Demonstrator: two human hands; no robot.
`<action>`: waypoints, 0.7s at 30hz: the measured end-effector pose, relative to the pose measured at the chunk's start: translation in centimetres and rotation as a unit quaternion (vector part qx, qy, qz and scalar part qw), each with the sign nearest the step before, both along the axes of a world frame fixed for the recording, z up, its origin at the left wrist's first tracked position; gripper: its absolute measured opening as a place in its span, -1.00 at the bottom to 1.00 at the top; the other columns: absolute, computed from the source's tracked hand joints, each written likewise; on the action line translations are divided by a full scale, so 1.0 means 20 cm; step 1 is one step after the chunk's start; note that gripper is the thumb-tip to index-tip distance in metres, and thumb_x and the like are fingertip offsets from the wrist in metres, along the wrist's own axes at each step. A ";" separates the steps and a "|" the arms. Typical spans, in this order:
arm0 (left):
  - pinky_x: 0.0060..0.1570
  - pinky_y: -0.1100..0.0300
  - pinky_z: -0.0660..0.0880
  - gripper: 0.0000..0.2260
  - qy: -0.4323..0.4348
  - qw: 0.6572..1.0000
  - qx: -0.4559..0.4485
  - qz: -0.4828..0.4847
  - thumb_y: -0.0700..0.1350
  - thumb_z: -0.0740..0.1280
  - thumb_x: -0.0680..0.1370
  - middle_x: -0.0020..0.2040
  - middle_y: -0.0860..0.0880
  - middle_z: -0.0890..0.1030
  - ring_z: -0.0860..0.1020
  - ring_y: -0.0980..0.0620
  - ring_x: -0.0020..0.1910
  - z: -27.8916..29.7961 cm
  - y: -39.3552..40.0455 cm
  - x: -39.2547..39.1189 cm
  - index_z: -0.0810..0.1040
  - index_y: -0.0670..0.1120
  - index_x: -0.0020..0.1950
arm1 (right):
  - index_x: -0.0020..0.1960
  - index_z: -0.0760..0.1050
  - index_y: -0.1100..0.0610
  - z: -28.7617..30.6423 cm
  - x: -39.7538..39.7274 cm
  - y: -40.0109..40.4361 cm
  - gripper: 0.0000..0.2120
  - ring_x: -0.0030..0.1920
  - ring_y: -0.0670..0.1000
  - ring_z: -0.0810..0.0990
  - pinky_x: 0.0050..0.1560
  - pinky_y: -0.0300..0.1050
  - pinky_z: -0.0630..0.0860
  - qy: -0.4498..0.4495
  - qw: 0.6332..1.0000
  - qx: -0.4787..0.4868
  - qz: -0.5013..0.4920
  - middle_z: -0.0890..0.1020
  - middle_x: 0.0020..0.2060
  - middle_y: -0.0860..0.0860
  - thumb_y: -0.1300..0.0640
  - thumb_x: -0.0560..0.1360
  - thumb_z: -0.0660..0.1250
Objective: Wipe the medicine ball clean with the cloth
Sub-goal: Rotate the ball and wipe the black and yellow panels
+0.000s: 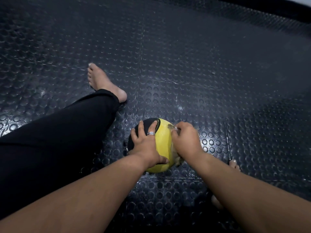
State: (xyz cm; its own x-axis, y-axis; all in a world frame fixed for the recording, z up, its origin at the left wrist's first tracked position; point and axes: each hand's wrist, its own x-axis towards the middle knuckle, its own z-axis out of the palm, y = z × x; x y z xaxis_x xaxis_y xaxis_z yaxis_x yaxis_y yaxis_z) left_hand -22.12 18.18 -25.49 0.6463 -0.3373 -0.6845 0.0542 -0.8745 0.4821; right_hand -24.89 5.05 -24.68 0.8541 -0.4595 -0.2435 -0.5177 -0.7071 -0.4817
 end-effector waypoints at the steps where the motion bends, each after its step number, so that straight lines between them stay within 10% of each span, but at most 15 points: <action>1: 0.45 -0.31 0.13 0.23 0.002 1.000 -0.003 0.003 0.08 0.64 0.24 0.53 0.03 -0.39 -0.34 -0.18 0.52 0.00 0.00 0.00 -0.27 0.25 0.54 | -0.09 0.50 0.19 0.01 -0.04 0.02 -0.89 -0.19 -0.02 0.41 -0.23 -0.26 0.19 -0.015 0.999 -0.003 0.039 0.48 -0.16 0.03 0.15 0.54 0.26; 21: 0.50 -0.21 0.06 0.22 -0.005 1.000 -0.009 0.009 0.06 0.65 0.22 0.55 0.04 -0.36 -0.31 -0.17 0.53 -0.02 0.01 0.02 -0.22 0.25 0.55 | -0.04 0.56 0.19 0.02 0.00 0.03 -0.87 -0.15 -0.01 0.48 -0.23 -0.23 0.30 -0.008 1.000 0.015 0.003 0.51 -0.17 0.02 0.16 0.53 0.27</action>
